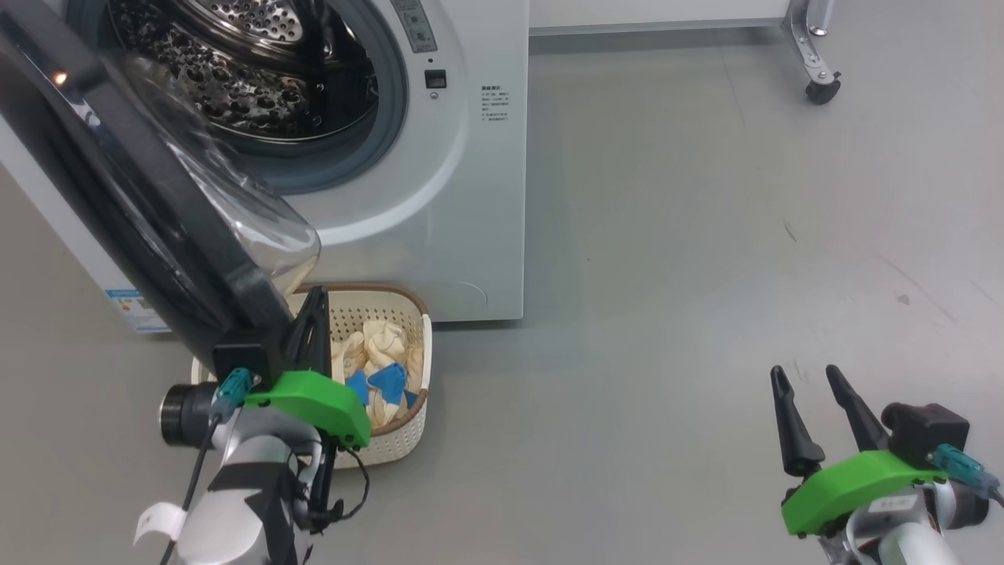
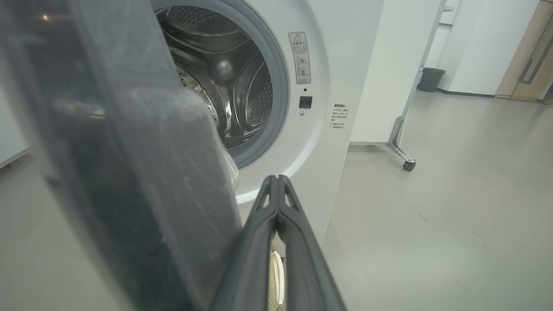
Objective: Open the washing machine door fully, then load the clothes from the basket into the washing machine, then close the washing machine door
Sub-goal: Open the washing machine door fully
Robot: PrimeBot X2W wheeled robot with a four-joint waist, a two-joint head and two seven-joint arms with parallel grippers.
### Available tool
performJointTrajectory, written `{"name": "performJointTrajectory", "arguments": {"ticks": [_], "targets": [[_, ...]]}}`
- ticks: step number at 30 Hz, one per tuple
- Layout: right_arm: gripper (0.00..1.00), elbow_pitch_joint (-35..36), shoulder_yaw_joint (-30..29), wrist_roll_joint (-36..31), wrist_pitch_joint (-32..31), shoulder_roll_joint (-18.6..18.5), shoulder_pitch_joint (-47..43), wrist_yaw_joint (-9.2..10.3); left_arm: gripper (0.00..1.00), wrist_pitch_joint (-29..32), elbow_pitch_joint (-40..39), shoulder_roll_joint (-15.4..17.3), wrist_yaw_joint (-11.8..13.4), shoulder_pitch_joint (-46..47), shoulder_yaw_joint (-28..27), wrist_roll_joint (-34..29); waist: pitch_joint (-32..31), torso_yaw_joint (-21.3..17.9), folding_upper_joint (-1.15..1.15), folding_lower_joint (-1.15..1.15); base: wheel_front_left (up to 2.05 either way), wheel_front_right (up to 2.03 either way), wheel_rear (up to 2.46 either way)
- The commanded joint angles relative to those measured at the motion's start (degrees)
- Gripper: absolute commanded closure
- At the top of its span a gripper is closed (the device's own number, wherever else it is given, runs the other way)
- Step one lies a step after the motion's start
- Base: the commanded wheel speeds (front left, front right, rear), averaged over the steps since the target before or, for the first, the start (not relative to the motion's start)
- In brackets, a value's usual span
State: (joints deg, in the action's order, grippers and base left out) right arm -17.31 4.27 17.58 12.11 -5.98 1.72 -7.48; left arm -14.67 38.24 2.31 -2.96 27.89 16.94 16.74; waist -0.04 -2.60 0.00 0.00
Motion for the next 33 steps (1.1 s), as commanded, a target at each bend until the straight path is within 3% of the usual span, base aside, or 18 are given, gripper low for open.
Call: {"name": "performJointTrajectory", "arguments": {"ticks": [1, 11, 33], "targets": [[0.00, 1.5, 1.3, 0.4, 0.9, -0.4, 3.3, -0.01, 1.00, -0.3, -1.2, 1.6, 0.3, 3.2, -2.1, 0.3, 0.0, 0.1, 0.00, 0.00, 0.00, 0.00, 0.00], [0.00, 1.0, 1.3, 0.5, 1.0, -0.4, 3.3, -0.01, 1.00, -0.3, -0.2, 1.4, 0.0, 3.4, -2.1, 0.2, 0.0, 1.8, 0.00, 0.00, 0.00, 0.00, 0.00], [0.00, 0.6, 2.3, 0.8, 0.2, -0.5, 2.6, -0.01, 1.00, -0.3, 0.1, 0.8, -0.1, 2.2, -1.4, 0.5, -0.8, 11.0, 0.00, 0.00, 0.00, 0.00, 0.00]]}}
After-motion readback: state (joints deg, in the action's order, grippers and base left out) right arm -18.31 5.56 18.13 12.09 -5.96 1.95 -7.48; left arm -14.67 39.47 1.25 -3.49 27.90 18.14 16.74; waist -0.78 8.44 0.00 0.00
